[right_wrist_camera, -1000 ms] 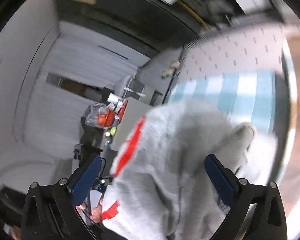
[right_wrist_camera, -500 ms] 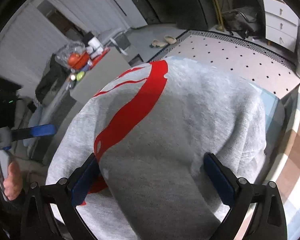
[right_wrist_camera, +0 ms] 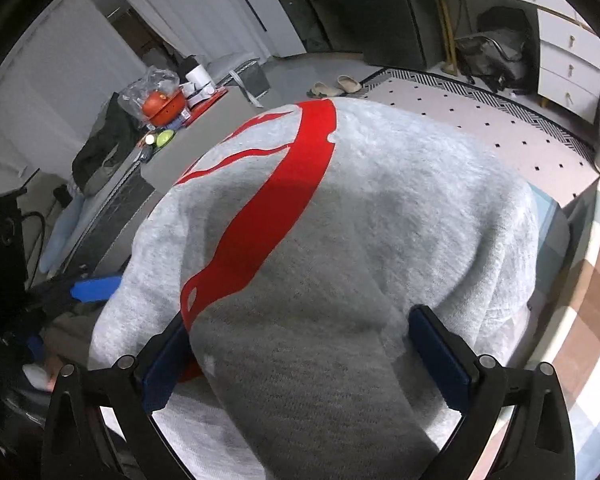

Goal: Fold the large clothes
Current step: 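Lower the hoodie bundle onto the stack of clothes with both grippers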

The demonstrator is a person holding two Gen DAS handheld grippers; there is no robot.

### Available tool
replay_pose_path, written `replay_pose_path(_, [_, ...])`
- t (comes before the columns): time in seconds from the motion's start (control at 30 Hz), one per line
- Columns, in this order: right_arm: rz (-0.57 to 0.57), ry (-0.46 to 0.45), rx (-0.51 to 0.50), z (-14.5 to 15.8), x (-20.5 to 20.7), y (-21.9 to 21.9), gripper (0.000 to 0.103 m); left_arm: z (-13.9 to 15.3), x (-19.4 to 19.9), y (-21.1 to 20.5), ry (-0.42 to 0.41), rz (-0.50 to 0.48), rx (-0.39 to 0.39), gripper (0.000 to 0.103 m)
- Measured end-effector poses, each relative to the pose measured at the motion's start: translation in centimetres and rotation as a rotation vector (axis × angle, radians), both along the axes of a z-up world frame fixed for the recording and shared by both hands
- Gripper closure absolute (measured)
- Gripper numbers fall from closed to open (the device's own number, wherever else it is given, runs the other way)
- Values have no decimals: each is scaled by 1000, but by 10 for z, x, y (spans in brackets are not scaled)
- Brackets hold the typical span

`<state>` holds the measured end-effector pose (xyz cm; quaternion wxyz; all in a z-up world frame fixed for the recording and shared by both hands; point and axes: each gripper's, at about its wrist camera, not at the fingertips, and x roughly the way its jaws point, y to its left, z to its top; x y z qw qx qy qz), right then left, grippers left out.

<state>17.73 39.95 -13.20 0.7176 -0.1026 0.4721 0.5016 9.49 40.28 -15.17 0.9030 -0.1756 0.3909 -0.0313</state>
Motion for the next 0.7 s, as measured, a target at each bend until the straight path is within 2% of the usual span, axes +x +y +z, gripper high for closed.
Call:
replay_pose_path(0.03, [4,-31,1,-1,-6,2,0,-7,2,-5,7,10,65,2])
replay_pose_path(0.07, [5,-47,4,-2,-9,3,0,-9,3,-7,12,20,97,2])
replay_pose_path(0.17, [1,-59,12,1,-10,5,0,-3,2,2,-14,34,89,2])
replay_pose_path(0.27, [-2,-9,47,17,-3,1,0,13,-3,5,-23,38,124,2])
replay_pose_path(0.4, [-55,46,110,39,3,-18,0,26,-10,10,-33,63,82,2])
replay_pose_path(0.57, [-175,-1,190,64,1,-56,0,41,-29,22,-113,190,-20,2])
replay_pose_path(0.67, [-222,-72,226,79,-14,-81,0,52,-41,11,-147,280,27,2])
replay_pose_path(0.7, [-238,-121,242,85,-25,-93,0,53,-47,3,-167,296,45,1])
